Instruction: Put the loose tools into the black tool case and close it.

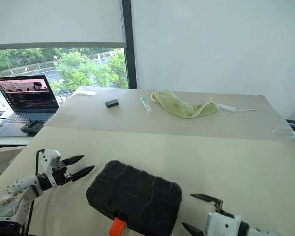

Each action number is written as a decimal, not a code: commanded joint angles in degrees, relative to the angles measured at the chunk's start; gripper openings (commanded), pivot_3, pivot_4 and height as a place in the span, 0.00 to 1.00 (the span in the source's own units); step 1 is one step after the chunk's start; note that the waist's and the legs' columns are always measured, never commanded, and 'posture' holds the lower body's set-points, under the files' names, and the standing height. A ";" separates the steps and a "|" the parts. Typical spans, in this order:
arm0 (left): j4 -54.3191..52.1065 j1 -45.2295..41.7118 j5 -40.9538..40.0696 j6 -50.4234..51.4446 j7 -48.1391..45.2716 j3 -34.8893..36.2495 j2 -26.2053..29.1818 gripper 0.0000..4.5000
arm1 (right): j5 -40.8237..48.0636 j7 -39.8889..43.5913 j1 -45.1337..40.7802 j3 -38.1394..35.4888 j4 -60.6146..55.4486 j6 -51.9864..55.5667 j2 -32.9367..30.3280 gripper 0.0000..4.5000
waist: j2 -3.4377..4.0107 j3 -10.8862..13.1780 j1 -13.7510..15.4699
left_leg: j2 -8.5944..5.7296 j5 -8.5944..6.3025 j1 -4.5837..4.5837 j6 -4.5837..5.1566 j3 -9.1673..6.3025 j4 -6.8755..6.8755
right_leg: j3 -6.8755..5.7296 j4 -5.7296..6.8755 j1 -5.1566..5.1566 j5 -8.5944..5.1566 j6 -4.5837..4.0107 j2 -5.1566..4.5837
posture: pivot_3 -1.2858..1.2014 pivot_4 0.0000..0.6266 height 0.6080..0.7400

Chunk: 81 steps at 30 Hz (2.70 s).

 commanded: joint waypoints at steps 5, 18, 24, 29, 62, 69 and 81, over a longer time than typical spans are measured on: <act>-7.29 -4.98 -7.34 11.32 -13.54 -0.20 9.07 1.00 | 24.13 4.14 5.48 -11.36 -15.77 14.95 -2.81 0.99 | -0.10 0.02 -0.13 | 0.21 0.00 0.14 -0.02 -0.01 0.02 | 0.03 -0.07 0.07 0.06 -0.11 -0.24 | 0.52 0.24 1.00; -9.52 -11.06 -4.21 16.65 -11.65 -5.28 7.92 0.47 | 24.00 -0.32 -1.54 -6.20 -16.66 31.54 -4.21 0.47 | -0.23 0.06 0.05 | 0.05 0.00 -0.17 -0.01 -0.01 0.02 | -0.04 -0.07 -0.10 0.02 -0.10 0.11 | 0.52 0.24 1.00; -9.95 -8.77 2.09 13.28 -9.23 -7.79 7.90 0.00 | 21.21 0.32 -0.74 -5.59 -15.20 33.82 -4.42 0.01 | -0.23 0.06 0.00 | 0.05 -0.02 -0.09 0.02 -0.01 0.03 | 0.01 -0.12 -0.02 0.02 -0.06 0.03 | 0.52 0.24 1.00; -14.54 -3.96 5.85 11.23 -7.45 -10.16 8.50 0.00 | 15.91 -2.21 -5.27 0.15 -13.36 36.32 -4.08 0.01 | -0.24 0.07 -0.05 | 0.08 -0.02 -0.11 0.01 -0.01 0.03 | 0.01 -0.12 -0.07 0.01 -0.08 0.02 | 0.52 0.24 1.00; -36.50 -6.72 1.75 40.59 17.40 -12.81 -8.94 0.00 | -12.67 2.28 -76.17 23.86 49.59 29.69 5.31 0.01 | 0.03 0.35 -0.40 | -0.19 0.22 -0.37 0.08 0.00 0.14 | 0.00 -0.67 0.01 0.67 0.17 0.14 | 0.52 0.24 1.00; -29.75 -13.00 -2.36 39.33 19.68 -0.94 -9.37 0.00 | -12.63 -0.94 -66.50 13.24 32.86 40.55 -1.26 0.01 | 0.03 0.35 1.02 | -0.19 0.39 -0.60 -0.24 -0.16 0.13 | -0.12 -0.71 -0.12 0.66 0.17 0.01 | 0.52 0.24 1.00; -21.76 -27.67 -6.88 36.87 -0.37 -15.97 -5.76 0.00 | 5.08 -1.67 -44.94 -15.72 -13.38 76.86 5.63 0.01 | 0.15 0.29 0.26 | -0.28 0.27 -0.93 -0.01 -0.25 0.13 | -0.09 -0.77 -0.21 0.70 0.26 0.16 | 0.52 0.24 1.00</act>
